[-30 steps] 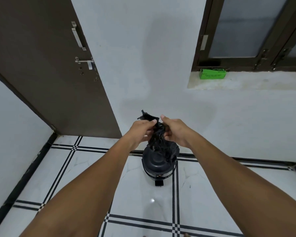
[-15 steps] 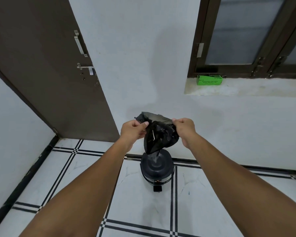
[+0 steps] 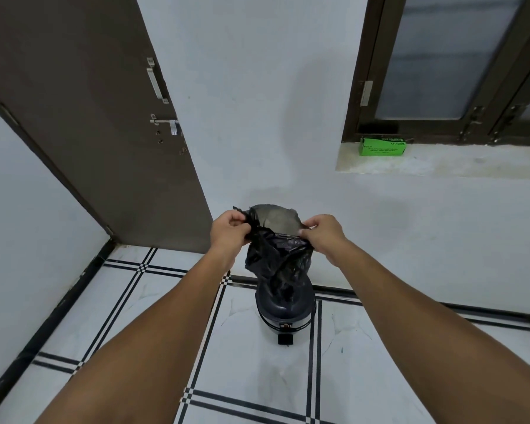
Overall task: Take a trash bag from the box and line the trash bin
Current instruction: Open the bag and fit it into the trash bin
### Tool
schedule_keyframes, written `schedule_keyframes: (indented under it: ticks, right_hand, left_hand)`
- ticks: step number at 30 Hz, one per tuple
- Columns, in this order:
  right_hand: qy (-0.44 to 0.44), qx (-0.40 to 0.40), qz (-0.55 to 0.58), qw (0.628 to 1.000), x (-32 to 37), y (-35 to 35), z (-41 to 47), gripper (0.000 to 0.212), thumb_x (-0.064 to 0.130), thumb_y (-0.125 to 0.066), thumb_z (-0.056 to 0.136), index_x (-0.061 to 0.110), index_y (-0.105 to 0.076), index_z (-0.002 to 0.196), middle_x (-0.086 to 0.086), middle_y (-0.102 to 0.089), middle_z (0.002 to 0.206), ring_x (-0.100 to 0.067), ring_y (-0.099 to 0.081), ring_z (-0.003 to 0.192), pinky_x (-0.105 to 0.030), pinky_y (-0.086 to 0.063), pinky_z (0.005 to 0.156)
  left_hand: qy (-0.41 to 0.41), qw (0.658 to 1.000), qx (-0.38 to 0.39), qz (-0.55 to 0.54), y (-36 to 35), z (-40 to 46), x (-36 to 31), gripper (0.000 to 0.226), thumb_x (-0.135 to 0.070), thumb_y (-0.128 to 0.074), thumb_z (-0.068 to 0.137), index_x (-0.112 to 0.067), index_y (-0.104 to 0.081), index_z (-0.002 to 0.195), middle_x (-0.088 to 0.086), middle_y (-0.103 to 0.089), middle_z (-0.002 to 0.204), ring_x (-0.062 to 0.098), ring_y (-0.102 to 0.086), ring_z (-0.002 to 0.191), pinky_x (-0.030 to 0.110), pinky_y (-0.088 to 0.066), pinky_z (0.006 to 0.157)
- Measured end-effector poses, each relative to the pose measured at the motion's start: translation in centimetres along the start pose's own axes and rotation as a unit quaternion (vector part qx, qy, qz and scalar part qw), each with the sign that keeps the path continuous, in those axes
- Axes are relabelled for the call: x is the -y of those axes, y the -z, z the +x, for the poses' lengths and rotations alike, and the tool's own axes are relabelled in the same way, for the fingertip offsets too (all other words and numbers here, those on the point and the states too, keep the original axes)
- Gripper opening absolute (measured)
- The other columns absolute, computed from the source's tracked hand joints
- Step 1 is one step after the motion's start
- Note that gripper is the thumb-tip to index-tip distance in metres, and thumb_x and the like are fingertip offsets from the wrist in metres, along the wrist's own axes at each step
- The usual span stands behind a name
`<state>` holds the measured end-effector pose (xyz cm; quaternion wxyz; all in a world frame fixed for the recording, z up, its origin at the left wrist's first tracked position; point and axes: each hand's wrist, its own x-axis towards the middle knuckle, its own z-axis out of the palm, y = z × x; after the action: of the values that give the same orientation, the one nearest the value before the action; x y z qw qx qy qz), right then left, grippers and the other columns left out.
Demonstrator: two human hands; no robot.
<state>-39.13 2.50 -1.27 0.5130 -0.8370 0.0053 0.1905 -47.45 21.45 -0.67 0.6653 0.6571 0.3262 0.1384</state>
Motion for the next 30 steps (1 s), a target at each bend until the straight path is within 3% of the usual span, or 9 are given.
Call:
schedule_keyframes:
  ticks: [4,9,12,15,18,21,23,26,30]
  right_hand:
    - [-0.012,-0.137,-0.006,0.99,-0.3,0.9,0.0,0.026,0.0,-0.05,0.092,0.013,-0.072,0.1,-0.003,-0.067,0.098,-0.025,-0.063,0.081,-0.036,-0.056,0.074]
    - [-0.081,-0.187,0.211,0.956,-0.1,1.1,0.5,0.023,0.0,-0.041,0.094,0.016,-0.056,0.099,-0.009,-0.061,0.115,-0.029,-0.064,0.089,-0.046,-0.063,0.08]
    - [-0.084,-0.134,0.297,0.942,0.5,0.8,0.2,0.023,-0.003,-0.04,0.096,0.014,-0.054,0.103,-0.013,-0.06,0.115,-0.031,-0.067,0.101,-0.04,-0.064,0.07]
    - [-0.054,-0.064,0.25,0.965,1.1,0.0,-0.3,0.025,0.001,-0.038,0.101,0.015,-0.058,0.107,-0.014,-0.064,0.11,-0.029,-0.068,0.093,-0.038,-0.063,0.069]
    - [-0.025,-0.016,0.186,0.982,1.5,-1.0,-0.6,0.028,0.009,-0.038,0.103,0.022,-0.063,0.101,-0.012,-0.066,0.105,-0.03,-0.062,0.083,-0.041,-0.055,0.07]
    - [0.003,0.026,0.15,0.988,1.9,-1.8,-1.0,0.029,0.01,-0.039,0.103,0.021,-0.066,0.1,-0.012,-0.068,0.105,-0.03,-0.066,0.089,-0.042,-0.059,0.074]
    - [0.025,0.045,0.117,0.992,2.1,-1.9,-1.3,0.028,0.009,-0.041,0.103,0.017,-0.068,0.104,-0.009,-0.068,0.1,-0.024,-0.063,0.083,-0.035,-0.055,0.068]
    - [0.067,0.053,0.062,0.994,2.1,-1.7,-1.5,0.026,0.007,-0.046,0.101,0.016,-0.07,0.098,-0.005,-0.069,0.099,-0.019,-0.062,0.084,-0.027,-0.052,0.07]
    - [0.08,0.039,0.035,0.995,1.9,-1.3,-1.4,0.023,0.011,-0.047,0.102,0.015,-0.069,0.098,0.0,-0.066,0.093,-0.017,-0.058,0.084,-0.026,-0.046,0.07]
  left_hand:
    - [-0.012,0.992,-0.115,0.045,1.5,0.5,0.4,0.029,0.01,-0.06,0.085,-0.018,-0.061,0.084,0.003,-0.065,0.089,0.024,-0.067,0.084,0.037,-0.063,0.076]
    - [-0.029,0.968,-0.172,0.179,2.9,0.0,0.8,0.025,0.006,-0.046,0.082,-0.018,-0.047,0.077,0.003,-0.055,0.087,0.023,-0.048,0.072,0.028,-0.041,0.055]
    - [-0.019,0.936,-0.107,0.334,3.1,-0.2,1.2,0.027,-0.008,-0.057,0.082,-0.016,-0.056,0.108,0.01,-0.055,0.116,0.033,-0.054,0.103,0.041,-0.052,0.084]
    - [-0.1,0.917,-0.061,0.382,2.3,-1.2,1.1,0.064,-0.029,-0.068,0.082,-0.027,-0.046,0.142,0.006,-0.037,0.15,0.031,-0.036,0.136,0.047,-0.034,0.113]
    - [-0.19,0.899,0.003,0.394,1.0,-1.9,0.7,0.075,-0.049,-0.066,0.083,-0.035,-0.036,0.151,0.003,-0.023,0.163,0.028,-0.02,0.15,0.051,-0.019,0.119]
    - [-0.203,0.849,0.097,0.478,-0.3,-1.9,0.5,0.086,-0.069,-0.067,0.075,-0.04,-0.037,0.15,-0.001,-0.035,0.159,0.026,-0.029,0.146,0.052,-0.025,0.117]
    - [-0.199,0.827,0.15,0.504,-0.9,-1.9,0.4,0.067,-0.061,-0.069,0.076,-0.041,-0.053,0.137,-0.005,-0.057,0.14,0.023,-0.05,0.129,0.049,-0.039,0.108]
    - [-0.176,0.847,0.153,0.478,-1.3,-1.8,0.6,0.017,-0.032,-0.059,0.09,-0.028,-0.072,0.099,-0.003,-0.072,0.107,0.021,-0.064,0.096,0.043,-0.056,0.085]
    - [-0.162,0.881,0.15,0.419,-1.1,-1.6,0.6,0.03,-0.02,-0.047,0.097,-0.018,-0.077,0.101,-0.002,-0.074,0.105,0.019,-0.063,0.097,0.031,-0.05,0.082]
